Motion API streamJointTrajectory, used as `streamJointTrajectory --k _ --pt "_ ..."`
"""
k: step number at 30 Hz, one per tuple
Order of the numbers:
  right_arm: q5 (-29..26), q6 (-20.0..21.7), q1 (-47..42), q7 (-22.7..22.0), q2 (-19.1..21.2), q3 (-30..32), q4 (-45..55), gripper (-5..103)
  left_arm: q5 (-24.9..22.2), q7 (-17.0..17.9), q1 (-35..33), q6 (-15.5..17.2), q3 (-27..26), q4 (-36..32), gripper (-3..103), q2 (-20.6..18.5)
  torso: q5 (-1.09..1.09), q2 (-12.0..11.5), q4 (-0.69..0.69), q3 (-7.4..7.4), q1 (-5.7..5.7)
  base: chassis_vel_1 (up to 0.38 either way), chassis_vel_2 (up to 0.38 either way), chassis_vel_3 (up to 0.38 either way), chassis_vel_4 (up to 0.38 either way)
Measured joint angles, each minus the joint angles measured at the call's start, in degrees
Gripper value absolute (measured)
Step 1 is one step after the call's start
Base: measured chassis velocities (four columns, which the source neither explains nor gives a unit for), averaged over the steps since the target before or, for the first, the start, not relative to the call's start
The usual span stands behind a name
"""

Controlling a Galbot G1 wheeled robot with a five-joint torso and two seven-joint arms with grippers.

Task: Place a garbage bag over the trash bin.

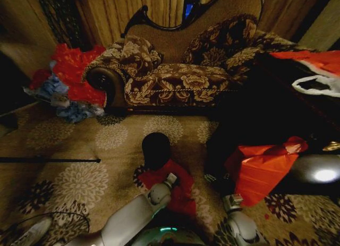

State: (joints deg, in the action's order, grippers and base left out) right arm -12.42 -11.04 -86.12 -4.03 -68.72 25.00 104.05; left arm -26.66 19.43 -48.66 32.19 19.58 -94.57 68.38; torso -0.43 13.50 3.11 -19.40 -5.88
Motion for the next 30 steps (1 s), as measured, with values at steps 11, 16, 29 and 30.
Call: streamJointTrajectory --k 11,16,29,30 --pt "0.28 0.25 -2.01 3.63 -0.11 -1.50 4.03 98 -5.50 3.07 3.32 0.26 -6.24 -6.75 0 -1.03 0.00 0.00 0.00 0.00 0.00 0.000 0.000 0.000 0.000" --pt "-1.12 1.07 -2.23 4.39 0.12 -2.21 5.93 82 -8.33 3.47 4.24 1.17 -8.56 -10.40 0 -2.94 0.00 0.00 0.00 0.00 0.00 0.000 0.000 0.000 0.000" --pt "-16.13 12.42 1.06 4.75 4.97 -4.62 13.54 33 -9.17 -0.95 5.78 -1.67 -8.06 -13.94 0 -5.28 0.00 0.00 0.01 0.00 0.00 0.000 0.000 0.000 0.000" --pt "-16.13 12.42 1.06 4.75 4.97 -4.62 13.54 33 -9.17 -0.95 5.78 -1.67 -8.06 -13.94 0 -5.28 0.00 0.00 0.01 0.00 0.00 0.000 0.000 0.000 0.000"
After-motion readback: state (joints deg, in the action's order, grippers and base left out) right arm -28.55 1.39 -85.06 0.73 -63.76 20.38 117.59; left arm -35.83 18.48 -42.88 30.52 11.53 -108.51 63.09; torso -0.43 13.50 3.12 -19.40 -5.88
